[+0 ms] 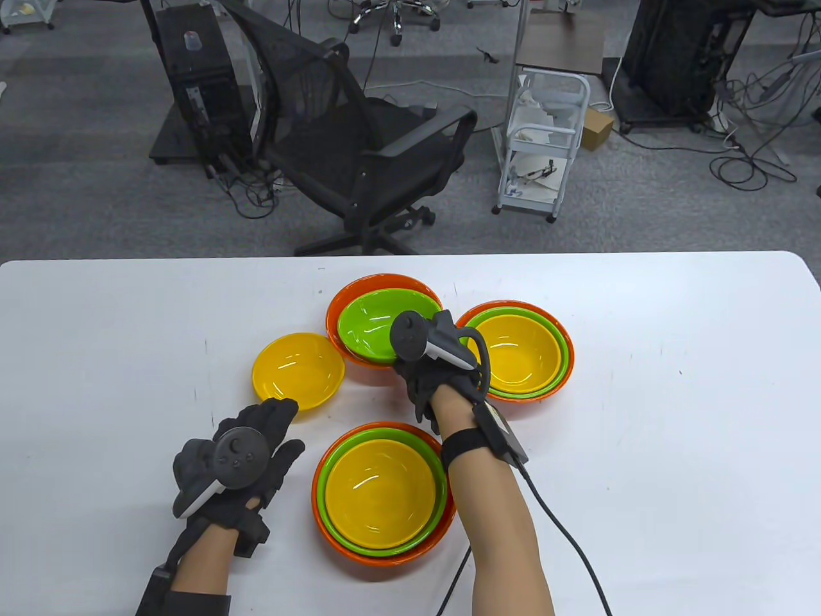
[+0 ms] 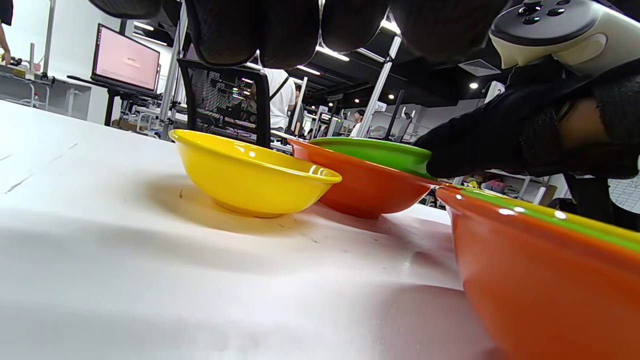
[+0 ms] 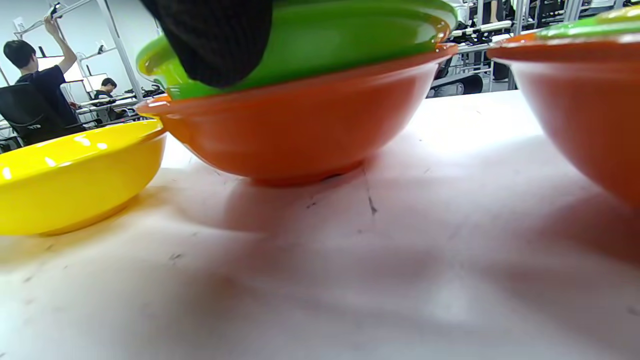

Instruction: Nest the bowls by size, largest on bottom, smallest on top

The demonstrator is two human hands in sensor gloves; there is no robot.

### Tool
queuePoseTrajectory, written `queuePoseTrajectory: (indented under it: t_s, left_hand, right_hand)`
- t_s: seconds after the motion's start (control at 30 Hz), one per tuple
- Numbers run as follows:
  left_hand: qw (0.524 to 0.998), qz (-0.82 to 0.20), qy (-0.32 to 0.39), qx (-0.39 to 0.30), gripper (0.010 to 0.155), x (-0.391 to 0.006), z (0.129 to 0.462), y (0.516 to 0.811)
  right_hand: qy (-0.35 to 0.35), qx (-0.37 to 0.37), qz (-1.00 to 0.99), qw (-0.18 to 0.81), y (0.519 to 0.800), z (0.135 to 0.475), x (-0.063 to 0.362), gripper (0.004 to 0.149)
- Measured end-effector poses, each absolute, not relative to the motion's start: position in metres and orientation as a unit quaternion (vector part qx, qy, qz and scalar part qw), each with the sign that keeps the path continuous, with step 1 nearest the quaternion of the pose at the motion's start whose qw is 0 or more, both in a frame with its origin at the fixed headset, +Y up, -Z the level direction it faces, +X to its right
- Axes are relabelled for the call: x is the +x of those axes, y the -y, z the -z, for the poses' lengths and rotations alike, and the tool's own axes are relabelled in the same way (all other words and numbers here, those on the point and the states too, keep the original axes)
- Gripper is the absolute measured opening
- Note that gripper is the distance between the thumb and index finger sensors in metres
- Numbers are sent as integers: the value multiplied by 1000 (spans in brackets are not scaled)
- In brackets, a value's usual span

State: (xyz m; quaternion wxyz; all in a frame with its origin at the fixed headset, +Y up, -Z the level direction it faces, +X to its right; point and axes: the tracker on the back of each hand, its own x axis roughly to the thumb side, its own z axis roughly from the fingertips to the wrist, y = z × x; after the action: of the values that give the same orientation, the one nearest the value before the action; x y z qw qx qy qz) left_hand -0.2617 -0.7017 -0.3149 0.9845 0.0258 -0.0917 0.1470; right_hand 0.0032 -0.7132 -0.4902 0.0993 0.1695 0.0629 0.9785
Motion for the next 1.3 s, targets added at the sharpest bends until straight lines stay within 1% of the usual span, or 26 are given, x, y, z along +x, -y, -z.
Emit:
queuePoseTrajectory:
  t_s: [0.13, 0.27, 0.53, 0.67, 0.93, 1.1, 1.17, 1.3]
  left_hand:
    - [986, -142, 91, 15, 67, -261, 316, 704]
    - [987, -135, 91, 8, 66, -259, 318, 706]
    - [991, -111, 75, -16, 67, -258, 329, 712]
    - [994, -88, 63, -25, 68, -258, 342, 715]
    - [995, -29, 45, -87, 75, -248, 376, 723]
    - [992, 22, 41, -117, 78, -237, 396, 728]
    - [990, 26, 34, -138, 77, -234, 402, 732]
    - [987, 31, 28, -153, 73, -233, 411, 738]
  right_hand:
    - [-42, 181, -977, 105, 713, 486, 4, 56]
    - [-40, 188, -976, 102, 710, 480, 10, 57]
    - [-16, 221, -969, 106, 699, 452, 30, 58]
    - [-10, 243, -964, 104, 695, 430, 42, 59]
    - [8, 269, -955, 124, 690, 382, 69, 61]
    - [15, 266, -952, 152, 695, 362, 83, 61]
    - [14, 264, -951, 158, 699, 355, 88, 61]
    - [9, 261, -953, 154, 704, 348, 97, 61]
